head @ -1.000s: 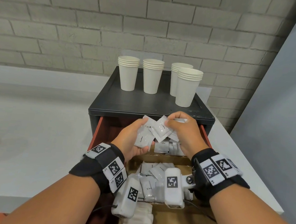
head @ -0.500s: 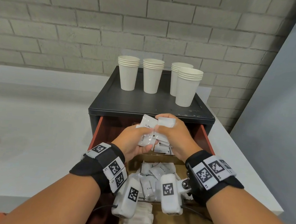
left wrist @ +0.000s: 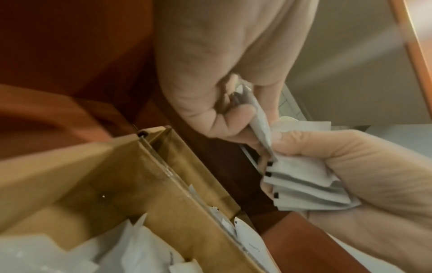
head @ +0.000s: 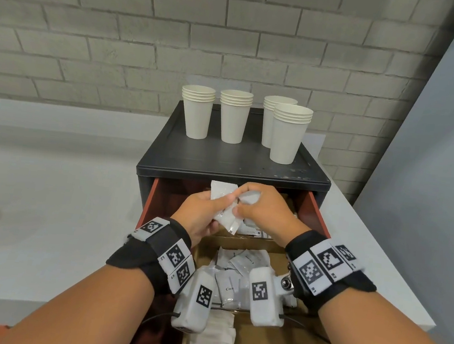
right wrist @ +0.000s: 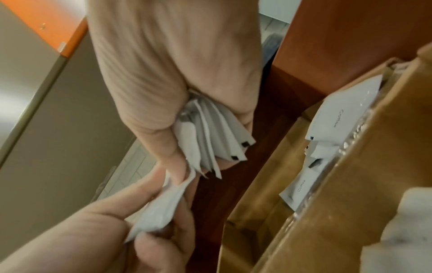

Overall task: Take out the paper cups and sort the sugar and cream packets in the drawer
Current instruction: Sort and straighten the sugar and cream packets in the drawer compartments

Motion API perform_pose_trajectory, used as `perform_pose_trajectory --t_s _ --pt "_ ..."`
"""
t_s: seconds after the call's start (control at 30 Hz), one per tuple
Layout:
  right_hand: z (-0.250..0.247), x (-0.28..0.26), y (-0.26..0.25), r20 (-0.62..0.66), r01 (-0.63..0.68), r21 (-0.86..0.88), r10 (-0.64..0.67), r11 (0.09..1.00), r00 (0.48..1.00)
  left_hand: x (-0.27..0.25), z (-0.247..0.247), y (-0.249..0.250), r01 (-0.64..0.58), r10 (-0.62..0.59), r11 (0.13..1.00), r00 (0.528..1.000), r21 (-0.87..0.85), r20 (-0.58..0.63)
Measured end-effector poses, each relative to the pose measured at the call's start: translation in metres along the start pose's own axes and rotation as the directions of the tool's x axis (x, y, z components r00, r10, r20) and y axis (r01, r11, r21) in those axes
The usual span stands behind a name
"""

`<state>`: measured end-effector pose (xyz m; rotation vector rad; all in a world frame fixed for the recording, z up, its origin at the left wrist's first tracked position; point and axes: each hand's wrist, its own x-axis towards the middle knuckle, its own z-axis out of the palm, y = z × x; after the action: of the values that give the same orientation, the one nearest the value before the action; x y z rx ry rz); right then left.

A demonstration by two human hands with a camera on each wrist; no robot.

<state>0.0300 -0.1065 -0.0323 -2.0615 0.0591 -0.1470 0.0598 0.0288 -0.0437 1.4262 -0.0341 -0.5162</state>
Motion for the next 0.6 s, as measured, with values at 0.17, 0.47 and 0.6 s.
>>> perform_pose_trajectory --t_s 0.17,0.47,0.6 --pt "-0.0073 0.0049 0.0046 -0.175 -0.038 0.218 0.078 0.975 0.981 -0.0011 0.0029 0.0027 0.016 -0.011 0.994 0.999 -0.106 0.043" --pt "-0.0051 0.0039 0.0076 -0.079 -0.099 0.382 0.139 0.919 0.987 0.0006 0.0027 0.0024 0.021 -0.018 0.997 0.999 -0.069 0.044" --pt "-0.0072 0.0007 0.0048 -0.006 -0.131 0.409 0.146 0.903 0.989 -0.003 0.0058 0.0014 0.033 -0.036 0.999 0.984 0.022 0.176"
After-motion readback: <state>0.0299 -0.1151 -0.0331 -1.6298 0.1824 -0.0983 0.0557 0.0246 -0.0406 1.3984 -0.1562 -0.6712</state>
